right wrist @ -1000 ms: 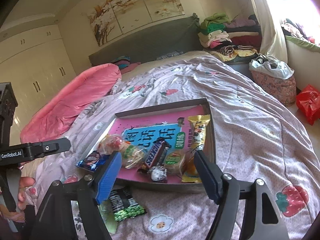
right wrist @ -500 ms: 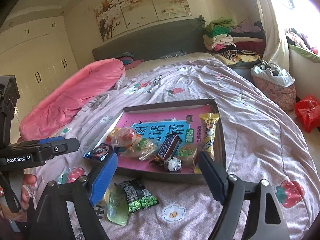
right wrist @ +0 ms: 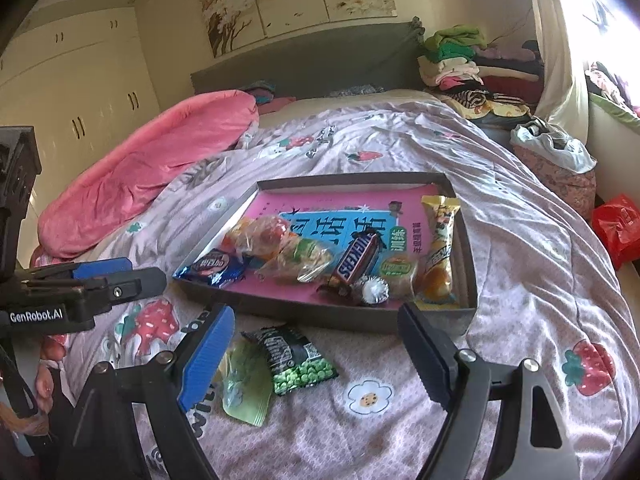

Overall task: Organize snacks
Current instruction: 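Lower the left tool onto the yellow-green snack bag while the right tool approaches the green-pea bag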

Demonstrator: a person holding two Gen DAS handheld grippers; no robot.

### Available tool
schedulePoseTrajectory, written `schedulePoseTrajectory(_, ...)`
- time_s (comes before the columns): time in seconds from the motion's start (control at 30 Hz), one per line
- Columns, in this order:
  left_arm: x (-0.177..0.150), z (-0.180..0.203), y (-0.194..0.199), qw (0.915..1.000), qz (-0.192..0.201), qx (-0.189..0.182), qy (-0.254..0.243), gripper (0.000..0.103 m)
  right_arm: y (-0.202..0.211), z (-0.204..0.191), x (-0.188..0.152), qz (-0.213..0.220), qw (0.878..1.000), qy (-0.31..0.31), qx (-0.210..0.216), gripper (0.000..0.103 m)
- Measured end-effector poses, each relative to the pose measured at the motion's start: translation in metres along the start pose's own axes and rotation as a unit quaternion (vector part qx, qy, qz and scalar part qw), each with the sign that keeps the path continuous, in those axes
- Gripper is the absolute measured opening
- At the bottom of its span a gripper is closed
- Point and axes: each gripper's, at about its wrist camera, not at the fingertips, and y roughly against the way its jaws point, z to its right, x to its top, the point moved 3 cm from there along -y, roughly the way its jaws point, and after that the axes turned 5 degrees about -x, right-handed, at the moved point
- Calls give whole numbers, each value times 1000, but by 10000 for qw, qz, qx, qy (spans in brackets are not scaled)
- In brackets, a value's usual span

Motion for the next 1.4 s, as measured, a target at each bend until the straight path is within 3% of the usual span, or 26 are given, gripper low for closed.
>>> schedulePoseTrajectory(0.53, -36, -21, -14, 9988, -460, -48, 155, 77, -15, -9, -13, -340, 9992, 188, -53, 83)
schedulePoseTrajectory(0.87, -47, -10, -29, 9965, -741, -368, 113, 77, -25, -13, -22, -563, 9976, 394, -88, 83)
schedulePoseTrajectory(1.4, -52, 10, -55, 9935, -1021, -501, 13, 77, -54, -5, -31, -939, 9936, 622, -60, 83)
